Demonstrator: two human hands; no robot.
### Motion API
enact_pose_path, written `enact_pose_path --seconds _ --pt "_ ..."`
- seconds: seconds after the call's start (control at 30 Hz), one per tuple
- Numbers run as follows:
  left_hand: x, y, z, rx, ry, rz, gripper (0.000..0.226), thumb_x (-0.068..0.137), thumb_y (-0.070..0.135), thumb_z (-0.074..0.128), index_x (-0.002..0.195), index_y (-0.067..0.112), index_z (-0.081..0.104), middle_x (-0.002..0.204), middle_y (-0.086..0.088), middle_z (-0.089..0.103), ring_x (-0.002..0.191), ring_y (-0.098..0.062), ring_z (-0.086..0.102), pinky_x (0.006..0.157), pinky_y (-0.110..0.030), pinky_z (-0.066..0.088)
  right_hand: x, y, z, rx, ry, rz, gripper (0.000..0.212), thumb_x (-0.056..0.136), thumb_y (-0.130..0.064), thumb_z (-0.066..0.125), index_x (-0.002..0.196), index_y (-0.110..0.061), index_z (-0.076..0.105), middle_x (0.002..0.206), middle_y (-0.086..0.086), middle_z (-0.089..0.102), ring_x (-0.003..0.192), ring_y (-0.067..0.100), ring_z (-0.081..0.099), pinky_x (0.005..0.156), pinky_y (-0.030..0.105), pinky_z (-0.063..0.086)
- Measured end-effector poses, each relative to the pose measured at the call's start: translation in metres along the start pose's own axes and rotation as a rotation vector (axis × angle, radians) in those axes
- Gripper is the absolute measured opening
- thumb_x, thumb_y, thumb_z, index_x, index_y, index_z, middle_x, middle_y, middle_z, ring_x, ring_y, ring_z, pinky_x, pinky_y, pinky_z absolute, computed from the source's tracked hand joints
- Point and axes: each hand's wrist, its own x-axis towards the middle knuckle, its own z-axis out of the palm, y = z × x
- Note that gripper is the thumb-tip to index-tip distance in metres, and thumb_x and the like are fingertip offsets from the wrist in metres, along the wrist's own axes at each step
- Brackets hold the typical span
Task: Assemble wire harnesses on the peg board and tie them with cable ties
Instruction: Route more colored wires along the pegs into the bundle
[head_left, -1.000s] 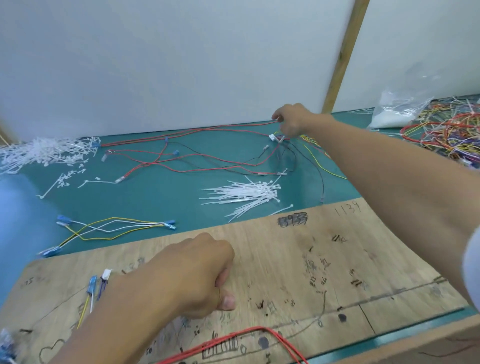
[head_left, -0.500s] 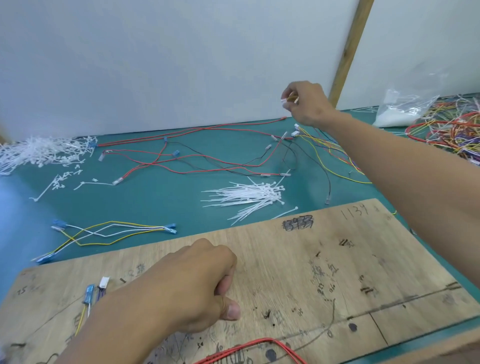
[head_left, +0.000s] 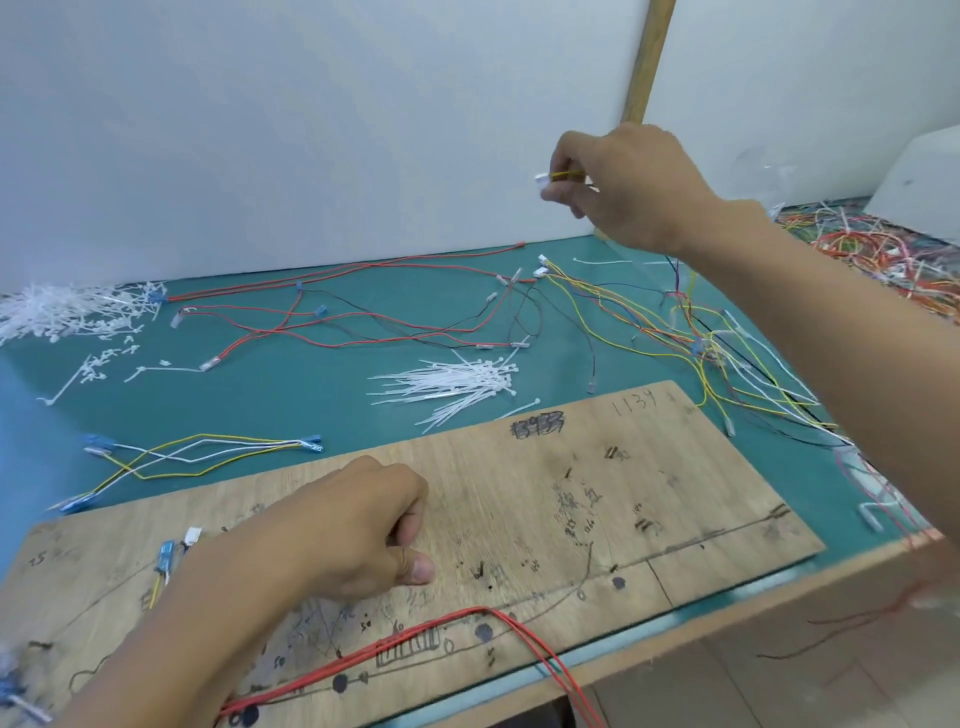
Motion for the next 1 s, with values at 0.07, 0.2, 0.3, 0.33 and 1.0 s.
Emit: enact_pose_path --seconds 0.07,0.2,0.3,0.33,1.0 --pt "-0.001 0.003 -0.002 0.016 -0.016 0.007 0.038 0.086 0.055 0.078 0.082 0.03 0.05 0.091 0.011 0.053 0.087 -0.013 0.055 0.073 -0.031 0.047 -0.019 -0.012 -0.017 -0.023 0.004 -0.045 0.034 0.106 -0.05 0.053 0.111 -0.018 0.065 0.08 0.005 0.071 0.077 0.029 0.047 0.072 0.042 0.047" --pt "-0.007 0.014 -0.016 0.161 -0.022 0.042 0.027 0.093 0.051 0.072 0.092 0.029 0.057 0.087 0.013 0.056 0.084 -0.01 0.055 0.071 -0.03 0.043 -0.059 -0.039 -0.047 -0.048 0.096 -0.147 0.036 0.105 -0.052 0.054 0.108 -0.018 0.066 0.067 0.002 0.053 0.067 0.03 0.042 0.062 0.039 0.039" --pt "-0.009 0.04 -0.042 -0.143 0.413 0.156 0.023 0.101 0.049 0.059 0.115 0.032 0.062 0.088 0.014 0.068 0.088 -0.01 0.066 0.074 -0.029 0.046 -0.083 -0.059 -0.063 -0.064 0.177 -0.218 0.039 0.106 -0.052 0.052 0.106 -0.016 0.068 0.067 -0.002 0.054 0.062 0.031 0.044 0.057 0.042 0.043" --pt "-0.009 0.053 -0.052 -0.397 0.566 0.206 0.03 0.101 0.052 0.057 0.122 0.03 0.06 0.09 0.011 0.072 0.086 -0.01 0.07 0.076 -0.03 0.052 -0.089 -0.065 -0.066 -0.066 0.185 -0.234 0.041 0.106 -0.053 0.051 0.106 -0.015 0.067 0.068 0.0 0.059 0.059 0.032 0.047 0.056 0.042 0.044" --pt "-0.053 0.123 -0.102 -1.459 0.938 0.685 0.014 0.115 0.02 0.038 0.105 0.012 0.043 0.097 -0.018 0.075 0.084 -0.037 0.076 0.071 -0.043 0.063 -0.196 -0.009 -0.056 0.498 -0.069 0.202 0.018 0.09 -0.032 0.083 0.082 -0.021 0.071 0.064 -0.003 0.071 0.055 0.002 0.057 0.058 0.021 0.044"
